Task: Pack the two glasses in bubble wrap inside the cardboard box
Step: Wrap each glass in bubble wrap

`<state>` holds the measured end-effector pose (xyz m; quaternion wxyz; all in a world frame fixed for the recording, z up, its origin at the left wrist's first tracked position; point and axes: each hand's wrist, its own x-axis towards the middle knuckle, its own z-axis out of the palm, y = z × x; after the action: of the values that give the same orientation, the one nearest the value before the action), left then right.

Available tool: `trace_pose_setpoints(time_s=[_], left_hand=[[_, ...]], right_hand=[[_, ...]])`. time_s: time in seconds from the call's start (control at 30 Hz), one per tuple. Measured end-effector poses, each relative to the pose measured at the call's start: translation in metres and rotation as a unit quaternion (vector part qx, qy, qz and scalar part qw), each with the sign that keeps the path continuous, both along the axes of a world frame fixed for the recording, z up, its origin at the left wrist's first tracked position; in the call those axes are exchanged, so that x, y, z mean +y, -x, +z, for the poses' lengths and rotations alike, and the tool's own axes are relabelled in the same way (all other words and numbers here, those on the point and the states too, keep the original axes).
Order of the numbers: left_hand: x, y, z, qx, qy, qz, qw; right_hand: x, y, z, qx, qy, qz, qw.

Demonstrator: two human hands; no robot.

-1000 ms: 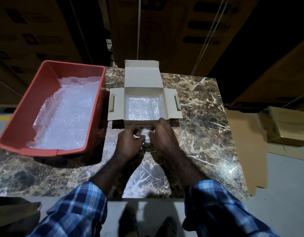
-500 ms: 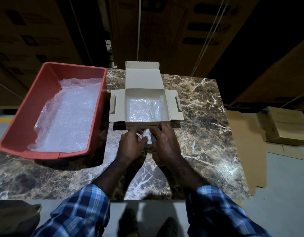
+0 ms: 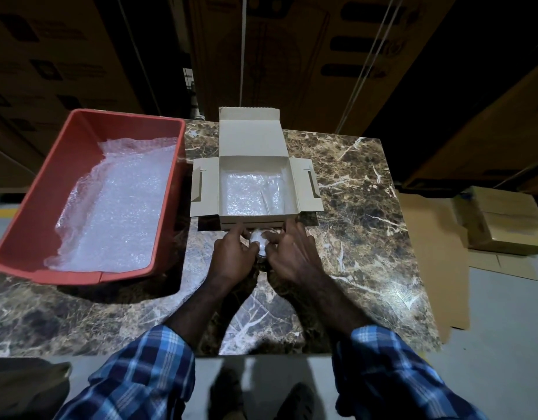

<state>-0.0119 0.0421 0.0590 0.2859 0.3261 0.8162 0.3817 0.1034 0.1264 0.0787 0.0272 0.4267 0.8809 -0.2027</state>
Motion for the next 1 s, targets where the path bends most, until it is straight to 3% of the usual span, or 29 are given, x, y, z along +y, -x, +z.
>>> trace_pose_setpoints(time_s=[0.2,0.37,0.47,0.67,0.87,1.0], left_hand=[[0.005,-0.002,-0.002,0.013,0.004,-0.001,1.000],[0.006,-0.002,-0.002,0.012,0.012,0.004,1.000],[0.004,-0.003,-0.004,0.010,0.006,0.013,1.000],[0.002,-0.008,-0.007,0.010,-0.010,0.011,1.000],[0.005,-0.006,-0.005,-0.009,0.011,0.029,0.999],[0.006,-0.005,-0.005,-0.013,0.012,0.027,0.999]], right_hand=[[0.004,0.007,0.005,-0.028,0.023,0.033,0.999],[0.008,-0.001,-0.004,0.060,0.041,0.047,0.996],[0.007,-0.005,-0.006,0.147,0.053,0.004,0.988],[0.006,-0.002,-0.009,0.193,0.081,-0.062,0.976],[0.014,0.004,-0.003,0.143,0.115,-0.080,0.980],[0.006,0.004,-0.005,0.169,0.096,-0.078,0.978]])
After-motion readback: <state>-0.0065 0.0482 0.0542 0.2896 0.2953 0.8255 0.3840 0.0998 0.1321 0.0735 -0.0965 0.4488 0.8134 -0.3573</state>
